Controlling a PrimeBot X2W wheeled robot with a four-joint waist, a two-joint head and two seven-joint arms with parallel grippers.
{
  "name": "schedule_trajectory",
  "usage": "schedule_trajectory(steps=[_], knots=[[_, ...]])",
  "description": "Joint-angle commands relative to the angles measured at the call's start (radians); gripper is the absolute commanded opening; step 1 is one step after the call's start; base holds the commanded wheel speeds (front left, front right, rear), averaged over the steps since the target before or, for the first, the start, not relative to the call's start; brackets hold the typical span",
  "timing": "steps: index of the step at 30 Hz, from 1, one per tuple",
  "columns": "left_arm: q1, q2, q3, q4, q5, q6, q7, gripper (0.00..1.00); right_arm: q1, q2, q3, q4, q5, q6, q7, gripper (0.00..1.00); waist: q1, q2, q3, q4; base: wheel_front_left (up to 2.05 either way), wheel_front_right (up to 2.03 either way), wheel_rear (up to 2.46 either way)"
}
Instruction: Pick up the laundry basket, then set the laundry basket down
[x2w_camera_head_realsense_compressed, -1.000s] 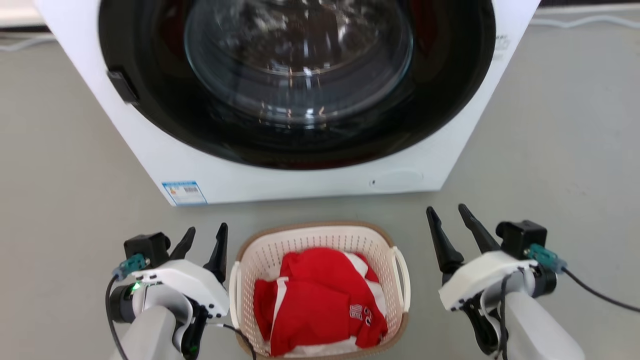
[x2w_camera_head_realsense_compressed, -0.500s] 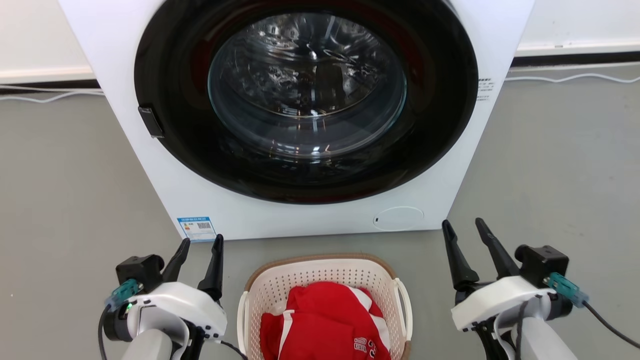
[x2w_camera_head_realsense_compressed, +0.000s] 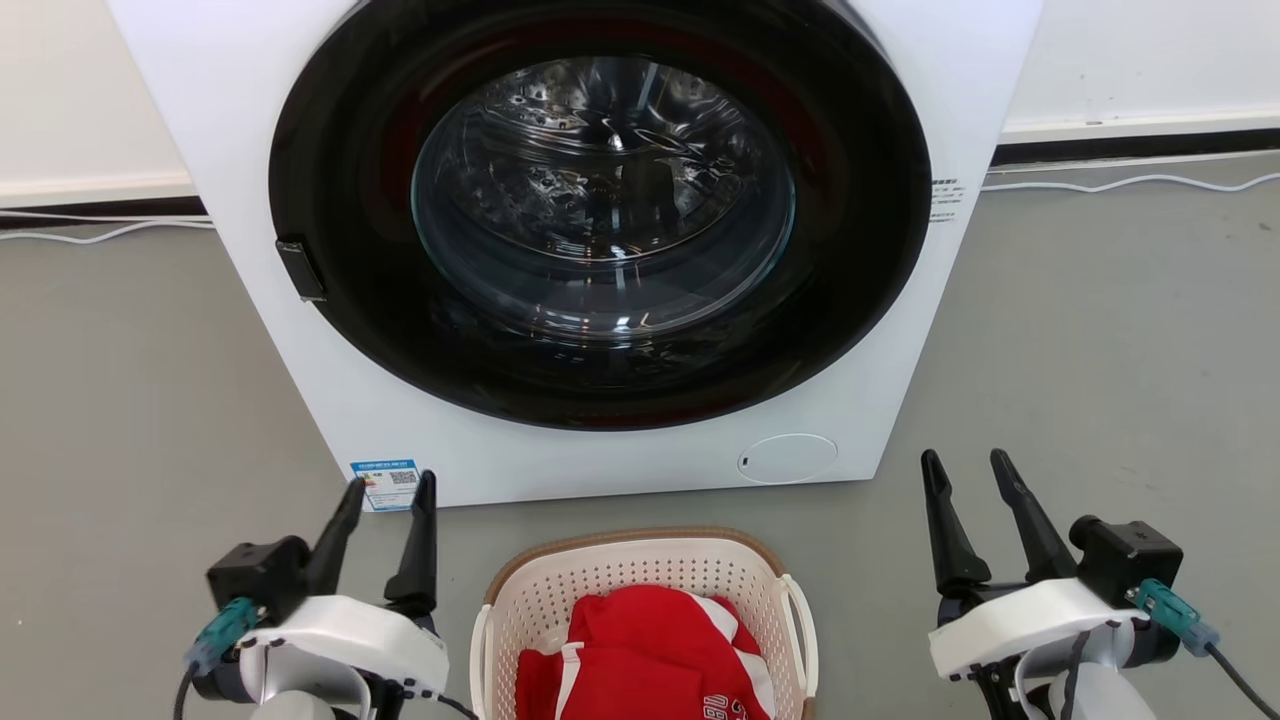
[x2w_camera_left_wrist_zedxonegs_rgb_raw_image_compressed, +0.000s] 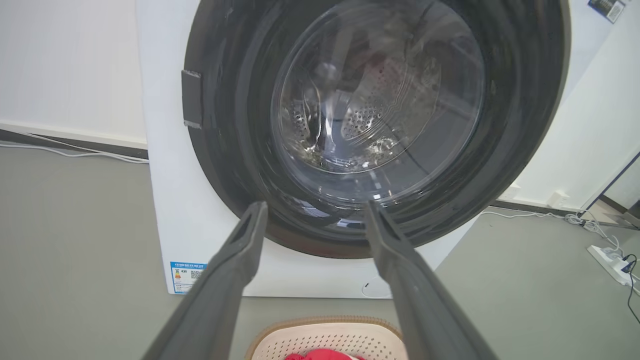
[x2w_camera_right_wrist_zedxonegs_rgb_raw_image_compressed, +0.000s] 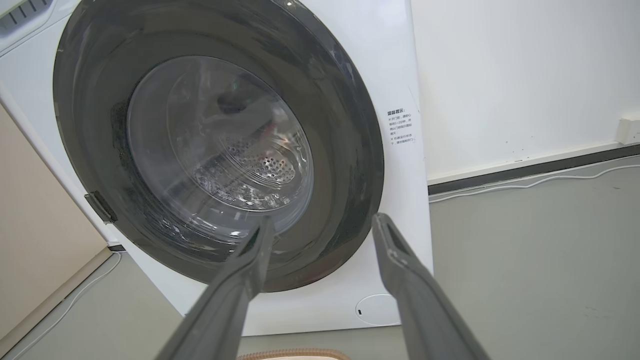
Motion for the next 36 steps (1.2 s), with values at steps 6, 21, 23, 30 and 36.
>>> schedule_trajectory(steps=[6,21,23,30,36], knots=[[0.025,0.001,0.034,-0.121,-0.005,-0.006,-0.006,1.0,-0.011,0.002,0.005,-0.05,-0.024,0.006,-0.006,1.0,0.0001,-0.0001,-0.006,-0.002,0.0,0.0,0.0],[0.063,-0.004,0.032,-0.178,0.004,-0.006,-0.006,1.0,-0.009,0.004,-0.014,-0.069,-0.03,0.006,-0.006,1.0,0.0001,-0.0001,0.001,0.003,0.0,0.0,0.0],[0.061,-0.004,0.033,-0.179,0.004,-0.006,-0.006,1.0,-0.01,0.004,-0.012,-0.069,-0.028,0.006,-0.006,1.0,0.0001,-0.0001,0.002,0.003,0.0,0.0,0.0],[0.061,-0.003,0.034,-0.176,0.006,-0.006,-0.006,1.0,-0.012,0.004,-0.01,-0.064,-0.026,0.006,-0.006,1.0,0.0001,-0.0001,0.004,-0.001,0.0,0.0,0.0],[0.06,-0.002,0.037,-0.176,0.009,-0.006,-0.006,1.0,-0.014,0.004,-0.004,-0.063,-0.027,0.006,-0.006,1.0,0.0001,-0.0001,0.005,-0.004,0.0,0.0,0.0]])
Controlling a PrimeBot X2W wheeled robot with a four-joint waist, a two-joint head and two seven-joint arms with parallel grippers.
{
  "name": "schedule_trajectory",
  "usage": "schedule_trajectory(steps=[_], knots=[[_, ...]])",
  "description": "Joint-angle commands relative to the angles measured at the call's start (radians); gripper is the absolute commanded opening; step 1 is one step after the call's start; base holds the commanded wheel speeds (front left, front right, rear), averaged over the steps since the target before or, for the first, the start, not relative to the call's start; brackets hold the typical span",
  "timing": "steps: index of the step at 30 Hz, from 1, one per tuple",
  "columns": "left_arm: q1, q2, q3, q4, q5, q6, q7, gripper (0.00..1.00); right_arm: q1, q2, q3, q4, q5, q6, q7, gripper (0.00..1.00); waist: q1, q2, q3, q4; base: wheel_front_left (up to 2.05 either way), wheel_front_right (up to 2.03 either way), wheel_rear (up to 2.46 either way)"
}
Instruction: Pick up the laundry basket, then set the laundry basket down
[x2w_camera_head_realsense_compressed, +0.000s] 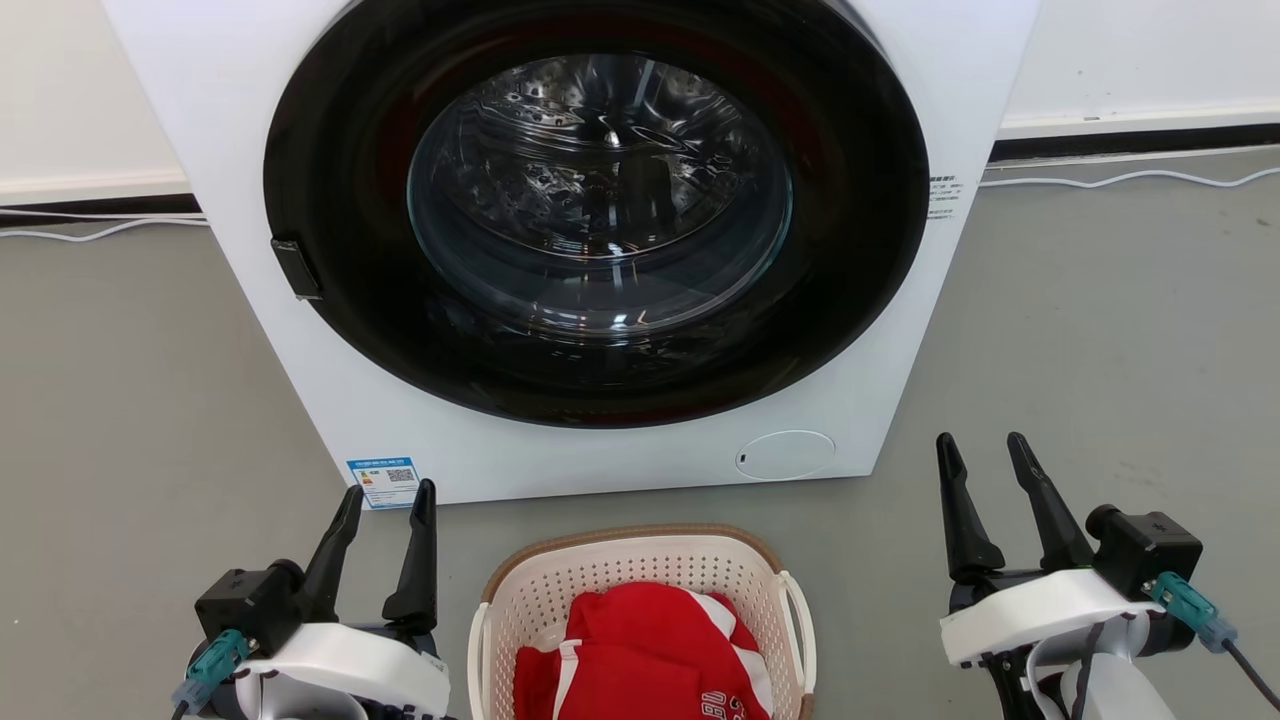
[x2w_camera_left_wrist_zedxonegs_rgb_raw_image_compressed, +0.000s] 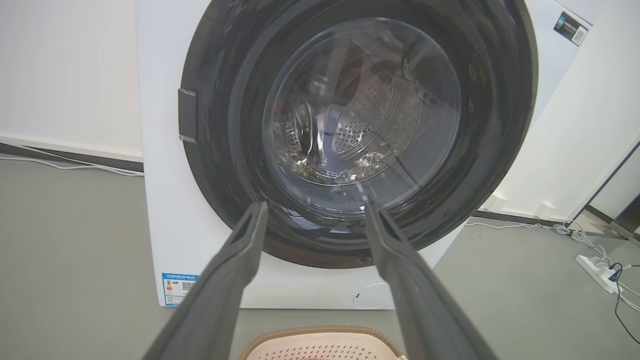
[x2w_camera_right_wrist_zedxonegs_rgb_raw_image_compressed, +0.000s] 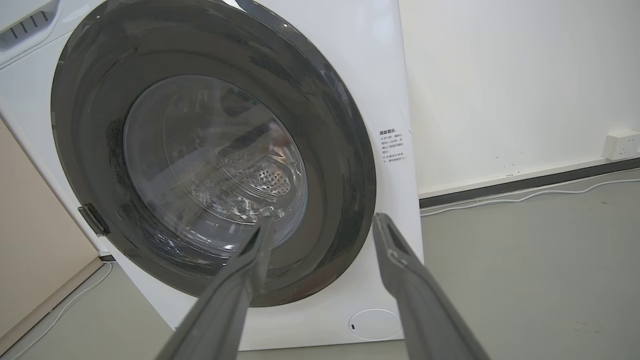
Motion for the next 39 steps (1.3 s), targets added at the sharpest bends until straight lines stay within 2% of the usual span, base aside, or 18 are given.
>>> schedule_trajectory(steps=[1,20,21,27,32,35,39], knots=[[-0.028,0.005,0.032,-0.029,0.01,-0.006,-0.006,1.0,-0.014,0.002,0.028,-0.027,-0.003,0.006,-0.006,1.0,0.0001,-0.0001,0.001,-0.001,0.0,0.0,0.0],[-0.03,0.007,0.017,-0.021,0.001,-0.006,-0.006,1.0,-0.014,0.002,0.034,-0.023,0.002,0.006,-0.006,1.0,0.0001,-0.0001,-0.002,-0.002,0.0,0.0,0.0],[0.0,0.002,-0.009,0.004,-0.002,0.0,0.0,0.0,0.0,0.0,0.005,0.002,0.002,0.0,0.0,0.0,0.0001,-0.0001,-0.002,-0.001,0.0,0.0,0.0],[0.022,-0.003,-0.008,0.053,-0.024,0.0,0.007,0.0,0.027,0.003,0.001,0.043,0.025,-0.001,0.007,0.0,0.0001,-0.0001,-0.002,0.0,0.0,0.0,0.0],[0.021,-0.003,-0.001,0.049,-0.074,0.0,0.023,0.0,0.029,0.003,-0.003,0.035,0.079,-0.001,0.022,0.0,0.0022,-0.0001,-0.005,0.002,0.0,0.0,0.0],[0.02,-0.003,0.003,0.048,-0.104,0.0,0.031,0.0,0.03,0.003,-0.006,0.031,0.111,0.0,0.031,0.0,0.0004,-0.0001,-0.003,0.003,0.0,0.0,0.0],[0.017,-0.004,0.008,0.046,-0.144,-0.001,0.043,0.0,0.031,0.003,-0.01,0.026,0.154,0.0,0.042,0.0,0.0001,-0.0001,-0.003,0.005,0.0,0.0,0.0]])
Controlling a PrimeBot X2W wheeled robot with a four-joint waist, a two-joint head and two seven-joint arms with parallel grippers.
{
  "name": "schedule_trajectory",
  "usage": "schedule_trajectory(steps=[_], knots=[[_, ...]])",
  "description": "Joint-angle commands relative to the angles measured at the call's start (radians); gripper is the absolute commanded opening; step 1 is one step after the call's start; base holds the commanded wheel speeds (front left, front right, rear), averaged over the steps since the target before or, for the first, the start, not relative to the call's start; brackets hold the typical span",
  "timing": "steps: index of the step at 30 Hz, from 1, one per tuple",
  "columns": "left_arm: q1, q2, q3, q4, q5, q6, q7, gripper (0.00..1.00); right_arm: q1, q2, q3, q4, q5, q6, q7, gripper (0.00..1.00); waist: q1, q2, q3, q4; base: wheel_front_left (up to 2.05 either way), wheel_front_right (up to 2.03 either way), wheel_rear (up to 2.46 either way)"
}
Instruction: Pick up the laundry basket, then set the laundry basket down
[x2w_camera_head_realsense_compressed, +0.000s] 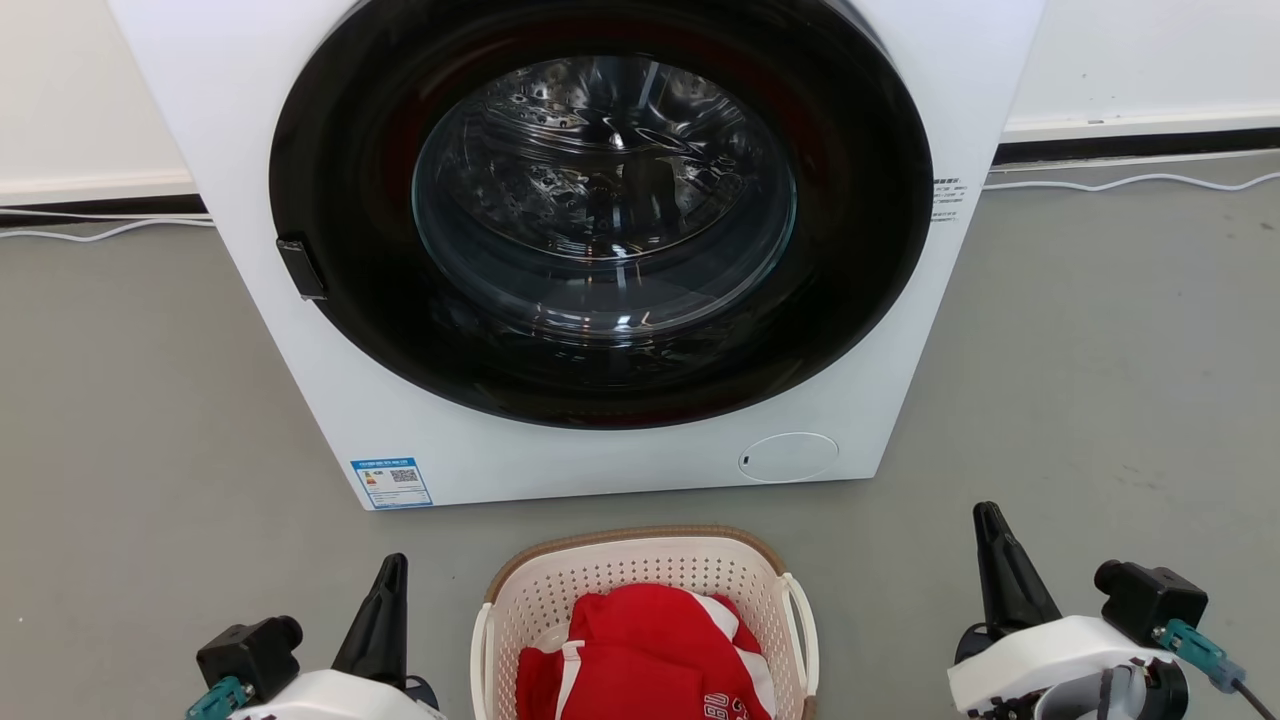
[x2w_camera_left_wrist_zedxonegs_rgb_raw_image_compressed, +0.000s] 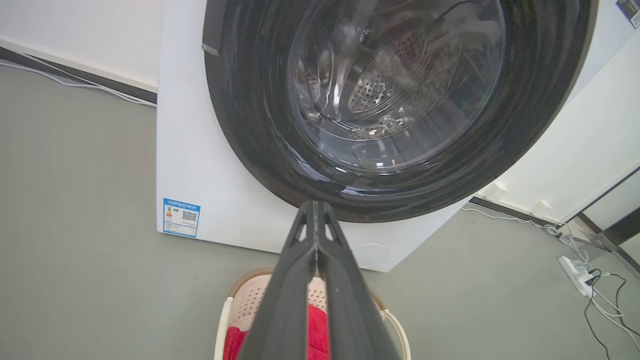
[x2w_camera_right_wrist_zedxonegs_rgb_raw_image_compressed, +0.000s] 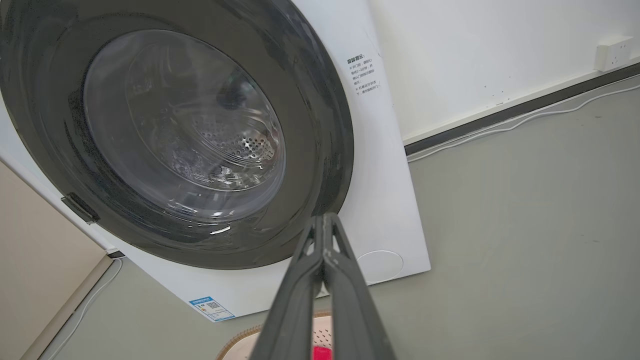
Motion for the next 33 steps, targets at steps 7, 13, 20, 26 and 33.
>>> schedule_trajectory(steps=[7,13,20,26,33], knots=[[-0.042,0.002,0.019,-0.032,-0.088,-0.001,0.023,0.0,-0.028,-0.002,-0.012,-0.044,0.093,0.001,0.026,0.0,-0.0003,-0.0001,0.0,0.004,0.0,0.0,0.0],[-0.045,0.002,0.025,-0.034,-0.138,-0.001,0.037,0.0,-0.027,-0.002,-0.017,-0.05,0.147,0.002,0.041,0.0,-0.0003,-0.0001,-0.001,0.006,0.0,0.0,0.0],[-0.048,0.002,0.035,-0.037,-0.208,-0.002,0.058,0.0,-0.025,-0.002,-0.024,-0.06,0.222,0.002,0.062,0.0,-0.0003,-0.0001,-0.001,0.009,0.0,0.0,0.0],[-0.051,0.002,0.043,-0.04,-0.268,-0.002,0.076,0.0,-0.024,-0.002,-0.029,-0.067,0.286,0.002,0.079,0.0,-0.0003,-0.0001,-0.002,0.012,0.0,0.0,0.0],[-0.055,0.001,0.052,-0.044,-0.339,-0.002,0.096,0.0,-0.023,-0.002,-0.036,-0.077,0.361,0.003,0.1,0.0,-0.0003,-0.0001,-0.002,0.015,0.0,0.0,0.0]])
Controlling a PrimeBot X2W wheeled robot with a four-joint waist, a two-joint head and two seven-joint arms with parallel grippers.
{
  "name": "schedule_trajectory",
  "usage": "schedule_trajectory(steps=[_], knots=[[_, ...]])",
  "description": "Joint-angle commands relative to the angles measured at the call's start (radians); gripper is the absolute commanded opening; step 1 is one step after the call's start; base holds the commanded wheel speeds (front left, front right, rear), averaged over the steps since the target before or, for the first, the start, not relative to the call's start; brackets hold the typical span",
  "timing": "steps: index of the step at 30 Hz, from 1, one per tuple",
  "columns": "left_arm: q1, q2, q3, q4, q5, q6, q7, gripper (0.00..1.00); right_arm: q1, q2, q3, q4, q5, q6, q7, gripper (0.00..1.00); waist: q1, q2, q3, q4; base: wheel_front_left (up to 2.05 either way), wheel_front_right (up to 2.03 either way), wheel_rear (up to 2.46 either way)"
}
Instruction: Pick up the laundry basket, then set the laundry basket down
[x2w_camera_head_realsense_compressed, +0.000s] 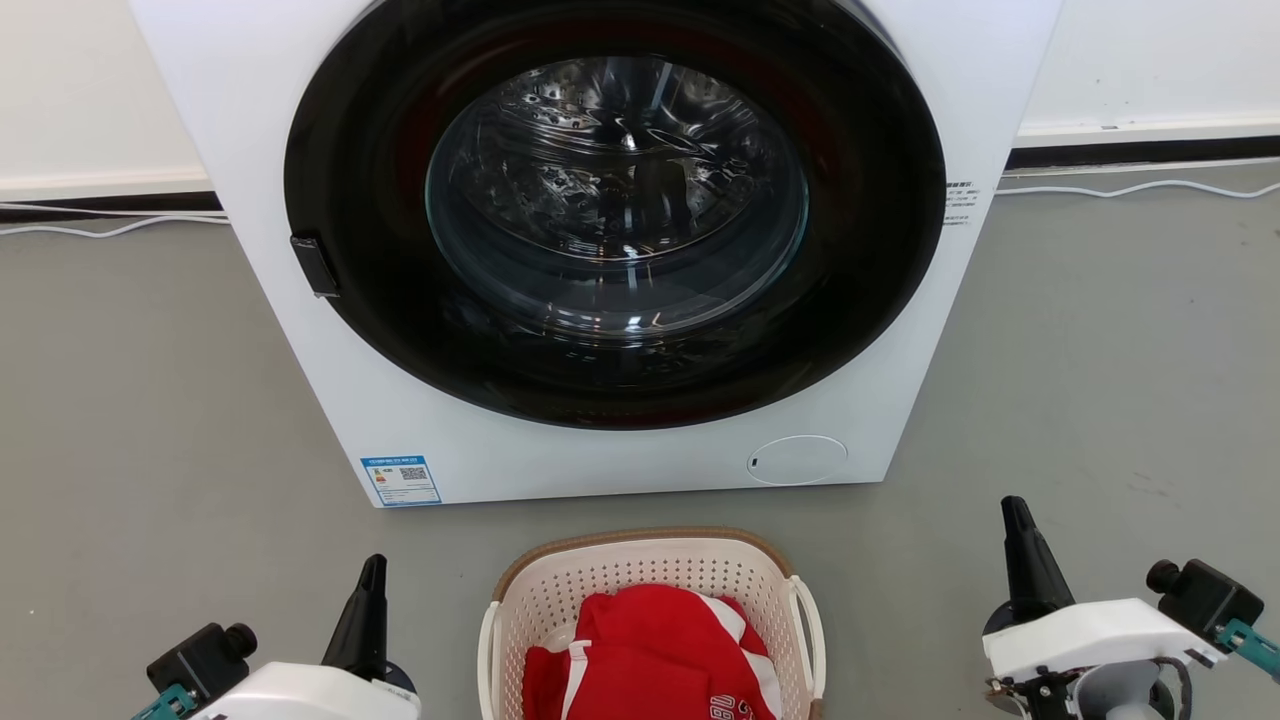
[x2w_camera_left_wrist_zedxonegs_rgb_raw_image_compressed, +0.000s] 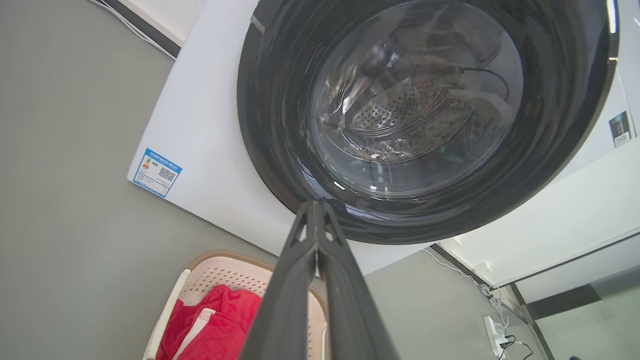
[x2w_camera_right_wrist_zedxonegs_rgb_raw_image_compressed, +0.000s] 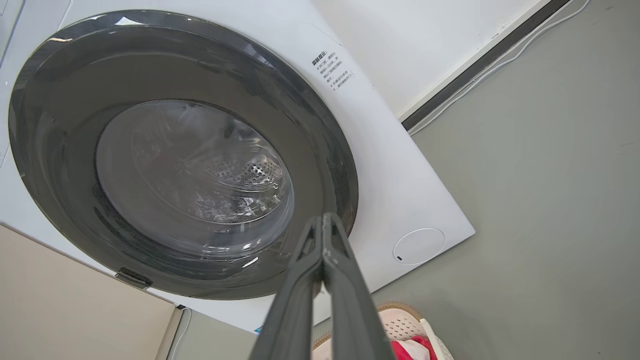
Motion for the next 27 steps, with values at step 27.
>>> schedule_trajectory(steps=[27], knots=[[-0.066,0.006,0.051,-0.045,-0.281,-0.004,0.08,0.0,-0.017,-0.003,-0.026,-0.071,0.302,0.004,0.083,0.0,-0.0001,0.0,-0.002,0.012,0.0,0.0,0.0]])
